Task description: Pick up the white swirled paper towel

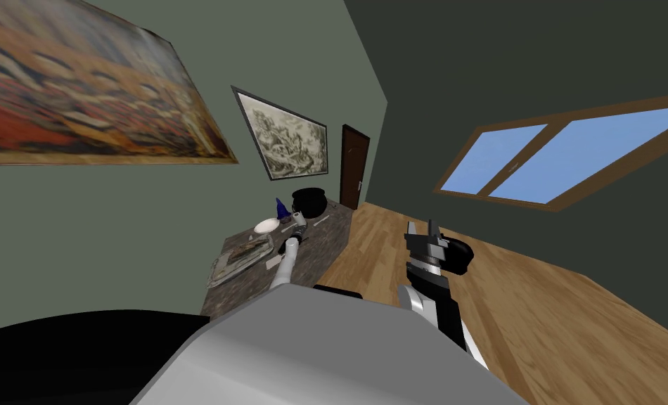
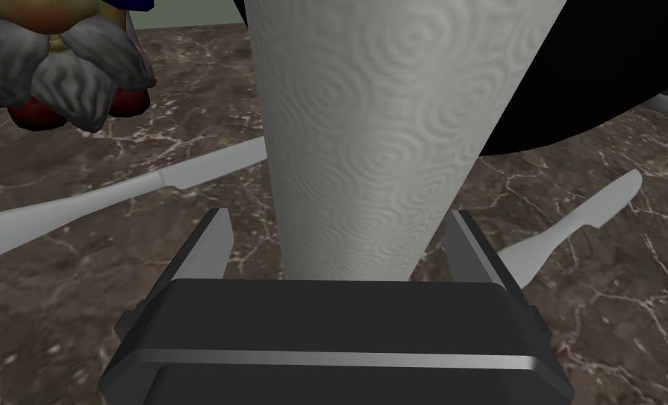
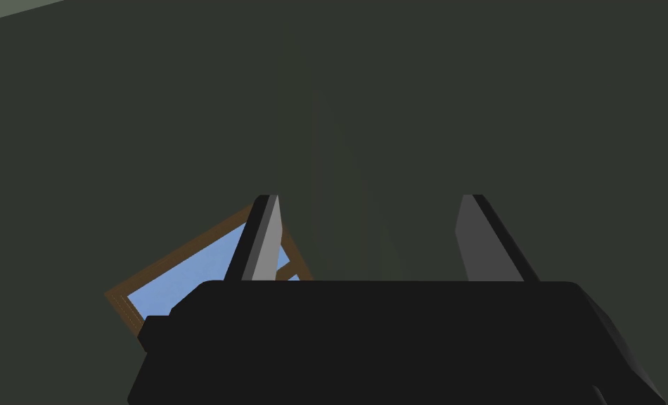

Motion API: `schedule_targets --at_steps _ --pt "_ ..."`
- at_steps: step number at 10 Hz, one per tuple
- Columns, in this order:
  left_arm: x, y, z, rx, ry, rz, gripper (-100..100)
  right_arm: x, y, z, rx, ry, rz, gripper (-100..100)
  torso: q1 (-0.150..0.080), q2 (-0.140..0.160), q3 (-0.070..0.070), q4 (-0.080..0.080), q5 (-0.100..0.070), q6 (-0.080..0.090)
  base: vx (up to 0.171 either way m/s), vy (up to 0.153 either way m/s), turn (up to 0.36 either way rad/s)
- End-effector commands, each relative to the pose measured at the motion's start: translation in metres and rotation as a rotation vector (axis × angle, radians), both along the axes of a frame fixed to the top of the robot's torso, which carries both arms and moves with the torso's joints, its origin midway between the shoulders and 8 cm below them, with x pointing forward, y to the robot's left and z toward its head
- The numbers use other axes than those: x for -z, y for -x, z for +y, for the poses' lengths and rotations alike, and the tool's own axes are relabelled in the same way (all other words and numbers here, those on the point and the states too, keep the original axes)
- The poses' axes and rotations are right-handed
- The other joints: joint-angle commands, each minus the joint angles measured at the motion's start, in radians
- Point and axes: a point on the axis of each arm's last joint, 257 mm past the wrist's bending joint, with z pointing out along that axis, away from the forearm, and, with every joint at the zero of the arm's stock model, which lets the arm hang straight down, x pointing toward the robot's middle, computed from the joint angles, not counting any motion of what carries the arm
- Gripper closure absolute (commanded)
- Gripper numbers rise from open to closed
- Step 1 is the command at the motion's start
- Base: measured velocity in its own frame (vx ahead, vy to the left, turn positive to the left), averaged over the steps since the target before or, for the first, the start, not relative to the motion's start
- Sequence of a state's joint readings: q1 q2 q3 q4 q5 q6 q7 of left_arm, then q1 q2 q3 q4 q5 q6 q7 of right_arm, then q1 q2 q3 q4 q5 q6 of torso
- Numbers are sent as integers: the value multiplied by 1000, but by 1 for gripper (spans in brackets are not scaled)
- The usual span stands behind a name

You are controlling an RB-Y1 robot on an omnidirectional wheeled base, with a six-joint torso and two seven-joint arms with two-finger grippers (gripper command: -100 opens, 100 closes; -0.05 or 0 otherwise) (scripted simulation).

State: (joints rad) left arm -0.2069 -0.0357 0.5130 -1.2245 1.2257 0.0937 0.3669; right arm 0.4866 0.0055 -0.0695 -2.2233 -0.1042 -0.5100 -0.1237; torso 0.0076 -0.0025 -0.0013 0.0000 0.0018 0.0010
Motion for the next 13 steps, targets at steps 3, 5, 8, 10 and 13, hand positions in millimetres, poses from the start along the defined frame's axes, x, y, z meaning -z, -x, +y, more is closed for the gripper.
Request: schedule_targets --at_steps 3,5,8,10,13 --pt "-6 -27 -24 -2 -13 -4 -100 0 0 0 0 0 0 0 -1 0 0 0 -1 0 -67 47 -10" --pt "-1 -24 -20 -22 -18 7 -100 0 0 0 0 0 0 0 0 -1 -1 0 0 0 -25 33 -3" --pt "-11 -47 -42 -21 -44 -9 -100 0 0 0 0 0 0 0 1 1 0 0 0 0 -80 68 -16" --pt "-22 -65 -66 -16 -33 -38 -100 0 0 0 0 0 0 0 3 1 0 0 0 0 -99 108 -20" --pt "-43 -83 -87 0 -84 -75 -100 0 0 0 0 0 0 0 -3 -3 -2 -1 -1 0 -41 33 -5"
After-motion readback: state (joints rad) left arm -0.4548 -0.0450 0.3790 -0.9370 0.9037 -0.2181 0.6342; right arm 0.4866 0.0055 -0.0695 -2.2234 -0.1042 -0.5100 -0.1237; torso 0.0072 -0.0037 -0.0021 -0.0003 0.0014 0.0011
